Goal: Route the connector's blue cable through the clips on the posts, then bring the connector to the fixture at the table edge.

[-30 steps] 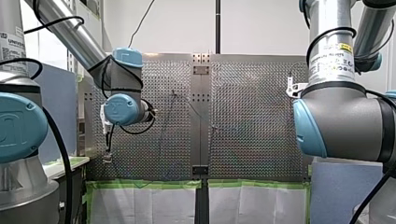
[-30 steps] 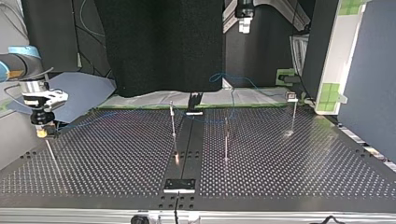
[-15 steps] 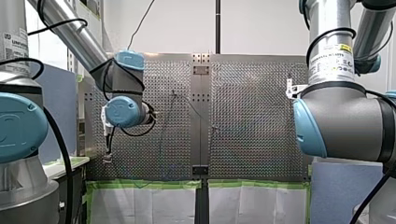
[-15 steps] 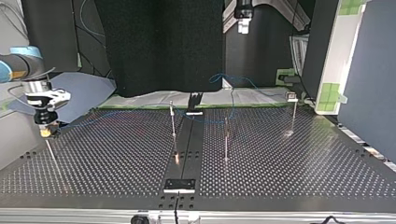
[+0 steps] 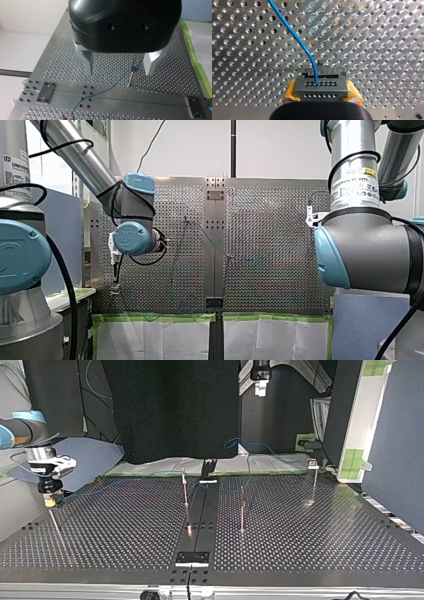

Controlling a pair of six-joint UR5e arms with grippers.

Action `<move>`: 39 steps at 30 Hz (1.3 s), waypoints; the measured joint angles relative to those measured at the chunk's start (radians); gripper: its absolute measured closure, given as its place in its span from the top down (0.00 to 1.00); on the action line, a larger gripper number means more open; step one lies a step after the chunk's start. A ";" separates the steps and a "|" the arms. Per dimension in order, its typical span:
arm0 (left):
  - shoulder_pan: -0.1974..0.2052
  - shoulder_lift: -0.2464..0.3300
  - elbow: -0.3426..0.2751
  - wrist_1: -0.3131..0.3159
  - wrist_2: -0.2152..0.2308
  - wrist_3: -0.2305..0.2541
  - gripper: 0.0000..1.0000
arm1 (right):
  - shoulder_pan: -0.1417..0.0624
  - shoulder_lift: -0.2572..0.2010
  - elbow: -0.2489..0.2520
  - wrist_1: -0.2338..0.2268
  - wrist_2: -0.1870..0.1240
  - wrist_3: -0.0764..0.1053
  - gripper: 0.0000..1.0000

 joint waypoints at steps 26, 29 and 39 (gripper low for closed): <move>0.011 0.014 -0.012 -0.036 -0.014 0.001 1.00 | 0.014 -0.001 -0.006 -0.001 -0.027 -0.020 0.00; 0.011 0.035 -0.012 -0.039 -0.014 0.004 1.00 | 0.014 -0.001 -0.005 -0.001 -0.027 -0.020 0.00; 0.011 0.017 -0.012 -0.046 -0.017 -0.001 1.00 | 0.014 -0.001 -0.005 -0.001 -0.027 -0.020 0.00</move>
